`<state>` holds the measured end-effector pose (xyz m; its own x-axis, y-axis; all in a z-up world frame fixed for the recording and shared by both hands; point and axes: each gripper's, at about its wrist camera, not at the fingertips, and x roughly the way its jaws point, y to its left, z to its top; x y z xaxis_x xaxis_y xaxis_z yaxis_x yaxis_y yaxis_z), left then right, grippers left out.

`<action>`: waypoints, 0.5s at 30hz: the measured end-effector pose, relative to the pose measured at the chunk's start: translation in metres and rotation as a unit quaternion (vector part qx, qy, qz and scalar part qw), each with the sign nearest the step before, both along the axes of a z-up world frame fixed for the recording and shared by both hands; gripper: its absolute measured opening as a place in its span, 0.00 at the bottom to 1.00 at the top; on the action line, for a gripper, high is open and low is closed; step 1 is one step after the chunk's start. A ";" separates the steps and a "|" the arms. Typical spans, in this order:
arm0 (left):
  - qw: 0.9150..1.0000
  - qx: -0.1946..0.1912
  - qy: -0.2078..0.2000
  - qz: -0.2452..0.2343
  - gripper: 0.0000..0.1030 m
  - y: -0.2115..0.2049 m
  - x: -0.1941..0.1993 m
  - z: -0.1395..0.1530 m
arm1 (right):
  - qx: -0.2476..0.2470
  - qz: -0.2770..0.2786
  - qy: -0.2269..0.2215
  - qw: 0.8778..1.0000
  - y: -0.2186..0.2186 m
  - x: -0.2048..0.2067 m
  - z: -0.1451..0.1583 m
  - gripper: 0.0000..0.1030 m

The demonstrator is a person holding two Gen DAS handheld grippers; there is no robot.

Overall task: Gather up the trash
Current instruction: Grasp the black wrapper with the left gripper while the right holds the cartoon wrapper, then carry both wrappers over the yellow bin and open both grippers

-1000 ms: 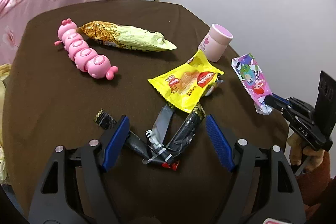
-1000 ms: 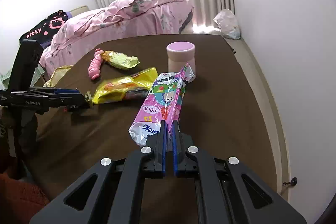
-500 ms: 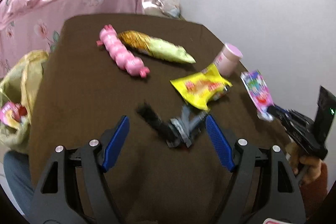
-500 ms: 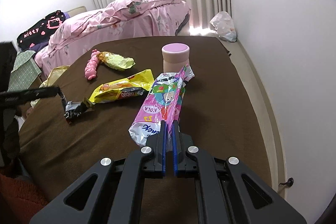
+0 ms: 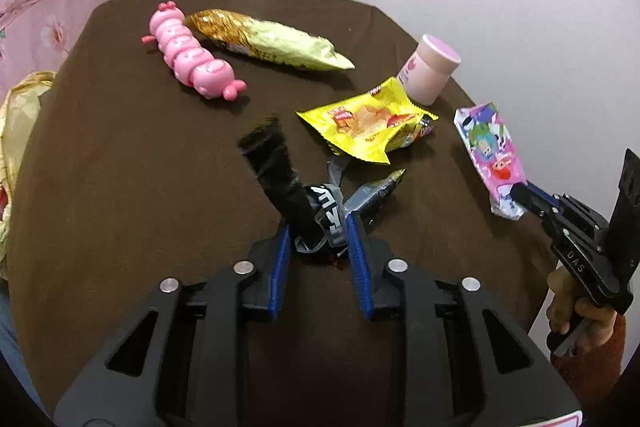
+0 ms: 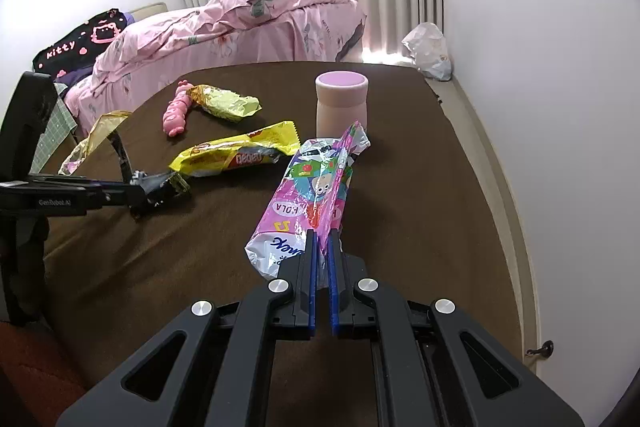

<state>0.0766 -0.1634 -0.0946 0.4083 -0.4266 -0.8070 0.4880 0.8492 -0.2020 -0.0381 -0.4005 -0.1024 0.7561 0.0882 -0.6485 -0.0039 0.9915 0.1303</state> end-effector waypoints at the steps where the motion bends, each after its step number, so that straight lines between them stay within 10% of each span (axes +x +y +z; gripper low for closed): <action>1: 1.000 -0.002 -0.005 0.000 0.24 0.001 -0.001 0.002 | 0.000 0.001 0.000 1.000 0.000 0.000 0.000 0.06; 15: 0.997 -0.010 -0.064 0.041 0.24 0.038 -0.010 0.036 | -0.034 0.044 -0.037 0.998 0.033 -0.009 0.036 0.06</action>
<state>0.0663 -0.1254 -0.0587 0.5425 -0.4026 -0.7373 0.4394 0.8840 -0.1594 -0.0471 -0.3675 -0.0666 0.7938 0.1137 -0.5975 -0.0987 0.9934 0.0580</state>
